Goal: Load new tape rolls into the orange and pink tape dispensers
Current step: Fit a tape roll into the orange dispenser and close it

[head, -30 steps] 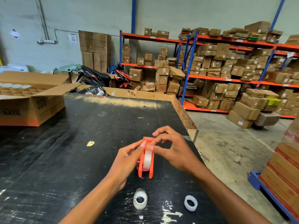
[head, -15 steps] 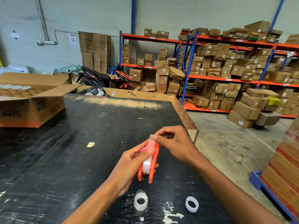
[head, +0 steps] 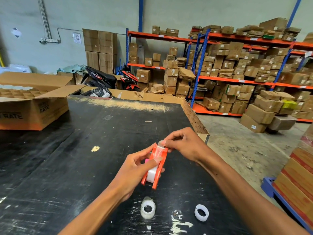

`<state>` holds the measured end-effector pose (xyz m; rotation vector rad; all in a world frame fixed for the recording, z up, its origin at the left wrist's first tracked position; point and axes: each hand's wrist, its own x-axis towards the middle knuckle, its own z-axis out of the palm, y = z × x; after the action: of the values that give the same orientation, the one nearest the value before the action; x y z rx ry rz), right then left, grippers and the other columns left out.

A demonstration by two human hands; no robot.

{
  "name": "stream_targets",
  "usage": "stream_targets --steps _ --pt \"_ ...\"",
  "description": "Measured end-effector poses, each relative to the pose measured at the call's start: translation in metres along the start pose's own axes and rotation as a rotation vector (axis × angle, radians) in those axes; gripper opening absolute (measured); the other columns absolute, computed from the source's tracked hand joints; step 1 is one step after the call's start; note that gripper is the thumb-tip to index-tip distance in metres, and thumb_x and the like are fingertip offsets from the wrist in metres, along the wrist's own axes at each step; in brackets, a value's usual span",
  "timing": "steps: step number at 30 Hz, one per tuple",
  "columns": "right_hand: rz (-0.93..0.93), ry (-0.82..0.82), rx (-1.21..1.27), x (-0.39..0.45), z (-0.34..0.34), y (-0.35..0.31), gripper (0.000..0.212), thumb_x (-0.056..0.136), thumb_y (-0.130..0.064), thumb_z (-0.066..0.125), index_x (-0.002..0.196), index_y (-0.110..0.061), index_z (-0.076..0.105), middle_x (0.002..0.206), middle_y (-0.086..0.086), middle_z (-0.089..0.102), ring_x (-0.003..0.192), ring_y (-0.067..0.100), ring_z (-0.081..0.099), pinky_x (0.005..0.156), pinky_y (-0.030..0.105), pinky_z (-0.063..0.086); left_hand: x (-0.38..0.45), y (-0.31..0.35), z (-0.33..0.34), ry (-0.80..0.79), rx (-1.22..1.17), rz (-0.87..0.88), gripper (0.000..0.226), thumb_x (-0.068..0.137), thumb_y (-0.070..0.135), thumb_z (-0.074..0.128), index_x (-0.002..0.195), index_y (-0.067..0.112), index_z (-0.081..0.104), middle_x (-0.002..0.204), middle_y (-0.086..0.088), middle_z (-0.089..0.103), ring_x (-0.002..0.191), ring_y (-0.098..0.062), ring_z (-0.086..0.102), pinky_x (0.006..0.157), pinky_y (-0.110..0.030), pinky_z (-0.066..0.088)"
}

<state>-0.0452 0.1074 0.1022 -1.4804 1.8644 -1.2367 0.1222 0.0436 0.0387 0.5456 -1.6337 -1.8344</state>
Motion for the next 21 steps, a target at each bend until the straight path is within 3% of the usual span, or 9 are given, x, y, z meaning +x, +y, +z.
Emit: stream_targets --steps 4,7,9,12,16,21 --pt "0.067 -0.014 0.038 0.003 0.002 0.002 0.014 0.083 -0.009 0.069 0.086 0.003 0.074 0.083 0.02 0.073 0.069 0.014 0.061 0.07 0.025 0.052 0.002 -0.003 -0.001 -0.007 0.0 0.001 0.049 0.081 0.016 0.071 0.129 0.018 0.061 0.113 -0.02 0.071 0.088 -0.027 0.074 0.082 -0.043 0.059" --pt "0.11 -0.011 0.071 0.006 0.004 0.007 0.012 0.081 -0.009 0.07 0.083 0.003 0.074 0.078 0.016 0.072 0.066 0.014 0.06 0.07 0.025 0.052 0.002 -0.007 0.0 -0.005 -0.031 -0.018 0.05 0.08 0.017 0.072 0.129 0.018 0.062 0.113 -0.03 0.066 0.085 -0.035 0.071 0.09 -0.056 0.054" --pt "0.143 -0.023 0.084 0.008 0.005 0.014 0.012 0.082 -0.011 0.069 0.083 0.0 0.075 0.078 0.015 0.073 0.066 0.013 0.062 0.069 0.024 0.053 0.006 -0.009 0.003 0.008 -0.062 -0.054 0.047 0.081 0.017 0.071 0.127 0.016 0.063 0.112 -0.033 0.066 0.083 -0.036 0.07 0.091 -0.058 0.053" --pt "0.217 -0.026 0.204 0.008 0.004 0.026 0.02 0.088 -0.017 0.064 0.09 0.0 0.073 0.076 0.008 0.073 0.068 0.01 0.066 0.066 0.018 0.056 0.011 -0.011 0.011 0.048 -0.12 -0.114 0.034 0.086 0.017 0.067 0.119 0.018 0.067 0.103 -0.029 0.071 0.083 -0.036 0.069 0.088 -0.055 0.053" --pt "0.308 0.093 0.322 -0.001 0.001 0.043 0.029 0.093 -0.024 0.057 0.096 0.002 0.07 0.084 0.013 0.071 0.066 0.014 0.068 0.065 0.021 0.06 0.025 -0.015 0.02 0.143 -0.171 -0.175 0.016 0.087 0.019 0.067 0.101 0.02 0.074 0.084 -0.02 0.069 0.078 -0.033 0.063 0.083 -0.05 0.054" --pt "0.379 0.086 0.373 -0.022 0.009 0.067 0.034 0.095 -0.029 0.054 0.096 0.002 0.069 0.083 0.012 0.072 0.065 0.013 0.07 0.062 0.021 0.06 0.054 -0.032 0.039 0.212 -0.156 -0.221 0.027 0.088 0.028 0.066 0.11 0.012 0.071 0.088 -0.013 0.072 0.071 -0.022 0.067 0.058 -0.029 0.056"
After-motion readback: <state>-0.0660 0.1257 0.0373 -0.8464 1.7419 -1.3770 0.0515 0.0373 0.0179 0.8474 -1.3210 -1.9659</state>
